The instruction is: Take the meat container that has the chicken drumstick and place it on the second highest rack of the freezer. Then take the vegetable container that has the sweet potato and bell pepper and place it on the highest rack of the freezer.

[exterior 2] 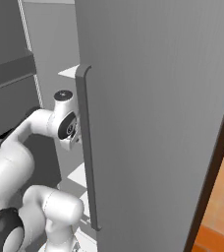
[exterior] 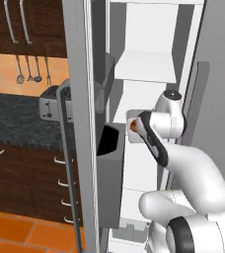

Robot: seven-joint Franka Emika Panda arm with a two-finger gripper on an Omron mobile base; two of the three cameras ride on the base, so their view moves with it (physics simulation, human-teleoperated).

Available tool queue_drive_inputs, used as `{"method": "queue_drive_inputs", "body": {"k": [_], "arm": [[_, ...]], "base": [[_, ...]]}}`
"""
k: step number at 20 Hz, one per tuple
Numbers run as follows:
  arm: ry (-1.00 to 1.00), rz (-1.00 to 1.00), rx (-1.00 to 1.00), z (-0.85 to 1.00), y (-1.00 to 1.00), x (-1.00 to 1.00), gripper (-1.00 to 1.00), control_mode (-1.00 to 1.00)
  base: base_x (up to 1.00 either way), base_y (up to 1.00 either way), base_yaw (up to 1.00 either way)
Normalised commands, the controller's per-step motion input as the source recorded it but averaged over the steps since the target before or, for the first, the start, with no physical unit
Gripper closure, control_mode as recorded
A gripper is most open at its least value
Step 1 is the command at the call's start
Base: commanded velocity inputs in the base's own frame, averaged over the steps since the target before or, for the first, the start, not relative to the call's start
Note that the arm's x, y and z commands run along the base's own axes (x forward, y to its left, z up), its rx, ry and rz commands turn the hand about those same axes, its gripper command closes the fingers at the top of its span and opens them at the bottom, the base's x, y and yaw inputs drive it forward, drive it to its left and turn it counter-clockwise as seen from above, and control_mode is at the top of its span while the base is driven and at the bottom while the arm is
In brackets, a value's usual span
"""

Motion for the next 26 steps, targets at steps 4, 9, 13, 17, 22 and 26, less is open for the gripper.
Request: {"method": "queue_drive_inputs", "body": {"k": [4, 9, 13, 17, 22, 26], "arm": [[0.01, -0.04, 0.00, 0.00, -0.18, 0.47, 1.00, -1.00], [0.00, -0.08, 0.00, -0.06, -0.09, 0.57, 1.00, -1.00], [0.00, -0.06, 0.00, -0.22, -0.08, 0.58, 1.00, -1.00], [-0.05, 0.00, 0.00, -0.53, -0.13, 0.32, 1.00, -1.00], [-0.09, 0.00, 0.01, -0.25, -0.09, 0.50, 1.00, -1.00], [-0.04, -0.01, 0.01, -0.04, -0.13, 0.82, 1.00, -1.00]], "base": [[0.00, 0.00, 0.00], [0.00, 0.00, 0.00], [0.00, 0.00, 0.00], [0.00, 0.00, 0.00], [0.00, 0.00, 0.00], [0.00, 0.00, 0.00]]}}
